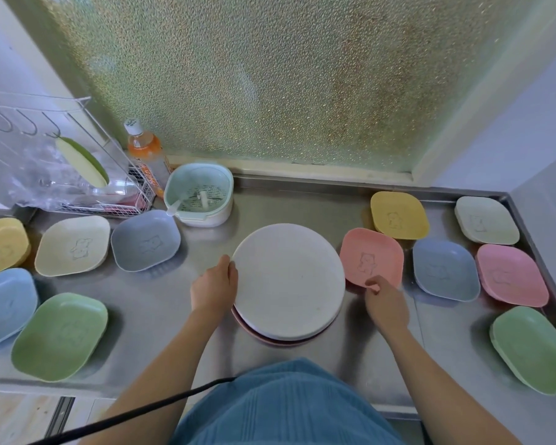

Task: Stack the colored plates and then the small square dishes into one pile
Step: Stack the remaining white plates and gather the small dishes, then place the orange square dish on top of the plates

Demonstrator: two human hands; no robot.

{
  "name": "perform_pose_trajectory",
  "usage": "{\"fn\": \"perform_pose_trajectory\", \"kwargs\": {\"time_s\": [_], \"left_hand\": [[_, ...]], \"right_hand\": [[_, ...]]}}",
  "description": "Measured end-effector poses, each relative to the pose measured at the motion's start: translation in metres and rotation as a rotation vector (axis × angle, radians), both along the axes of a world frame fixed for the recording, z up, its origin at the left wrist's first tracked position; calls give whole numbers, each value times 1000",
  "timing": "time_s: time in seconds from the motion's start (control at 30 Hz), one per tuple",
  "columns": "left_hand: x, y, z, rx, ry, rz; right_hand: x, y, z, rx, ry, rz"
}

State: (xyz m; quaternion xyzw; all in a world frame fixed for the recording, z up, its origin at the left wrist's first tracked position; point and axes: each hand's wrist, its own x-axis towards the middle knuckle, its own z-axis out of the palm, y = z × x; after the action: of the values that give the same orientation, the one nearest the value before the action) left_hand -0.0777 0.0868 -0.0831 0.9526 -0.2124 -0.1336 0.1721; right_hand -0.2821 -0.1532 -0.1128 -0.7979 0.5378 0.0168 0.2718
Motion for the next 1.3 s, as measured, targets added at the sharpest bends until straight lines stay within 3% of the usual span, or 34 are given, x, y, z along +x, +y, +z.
{"fn": "perform_pose_trajectory", "kwargs": {"time_s": [0.3, 0.5, 0.73, 0.87, 1.07, 1.2, 1.3], "left_hand": [[-2, 4, -6, -75, 119, 140], [-2, 8, -14, -162, 239, 221], [-4, 7, -14, -190, 280, 253], [-5, 7, -13, -195, 283, 267], [-8, 9, -14, -223, 278, 283], [-9, 8, -15, -229, 285, 298], [-10, 7, -13, -226, 285, 309]], "right_hand": [[-3, 2, 2, -125, -5, 41], [10, 1, 20, -383, -211, 120], [40, 51, 55, -644, -421, 519], [35, 76, 43, -703, -418, 765], [17, 79, 27, -664, -346, 956], [19, 76, 35, -528, -406, 935], [22, 67, 41, -374, -524, 547]]}}
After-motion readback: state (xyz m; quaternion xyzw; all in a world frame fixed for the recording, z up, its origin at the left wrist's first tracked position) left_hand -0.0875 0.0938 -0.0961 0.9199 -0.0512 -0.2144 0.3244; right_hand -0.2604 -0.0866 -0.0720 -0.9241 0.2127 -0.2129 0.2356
